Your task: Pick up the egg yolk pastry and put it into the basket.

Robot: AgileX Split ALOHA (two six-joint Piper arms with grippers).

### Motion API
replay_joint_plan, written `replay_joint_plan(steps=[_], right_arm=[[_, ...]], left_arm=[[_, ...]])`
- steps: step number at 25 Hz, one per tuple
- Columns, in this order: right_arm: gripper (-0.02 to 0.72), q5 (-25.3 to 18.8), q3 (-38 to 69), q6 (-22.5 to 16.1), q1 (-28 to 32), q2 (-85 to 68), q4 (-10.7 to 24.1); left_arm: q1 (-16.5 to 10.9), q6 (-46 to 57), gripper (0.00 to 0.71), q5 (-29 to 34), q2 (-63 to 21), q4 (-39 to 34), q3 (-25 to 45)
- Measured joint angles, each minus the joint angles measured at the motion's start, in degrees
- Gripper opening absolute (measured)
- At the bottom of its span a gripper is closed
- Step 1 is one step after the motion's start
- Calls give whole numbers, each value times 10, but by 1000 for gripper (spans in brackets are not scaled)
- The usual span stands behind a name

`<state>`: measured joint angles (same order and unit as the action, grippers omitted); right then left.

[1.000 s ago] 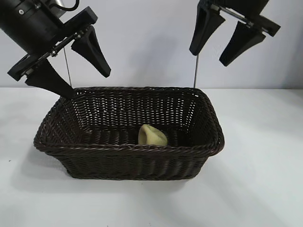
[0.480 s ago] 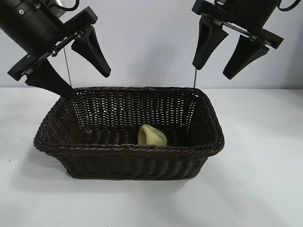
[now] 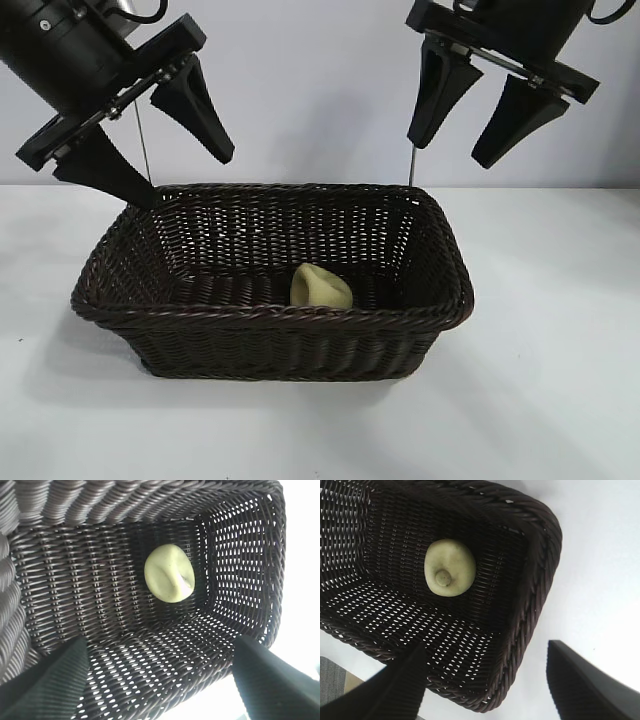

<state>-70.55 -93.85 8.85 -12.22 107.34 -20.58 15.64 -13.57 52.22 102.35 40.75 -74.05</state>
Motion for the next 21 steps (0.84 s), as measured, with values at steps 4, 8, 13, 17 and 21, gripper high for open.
replay_joint_plan(steps=[4,8,13,17,21], right_arm=[[495,0,0,0,0,0,0],[495,0,0,0,0,0,0],[495,0,0,0,0,0,0],[495,0,0,0,0,0,0],[495,1,0,0,0,0,0]], left_arm=[[0,0,574,-4,0,0,0],[0,0,574,-6,0,0,0],[0,0,574,-8,0,0,0],[0,0,574,-8,0,0,0],[0,0,574,-9,0,0,0]])
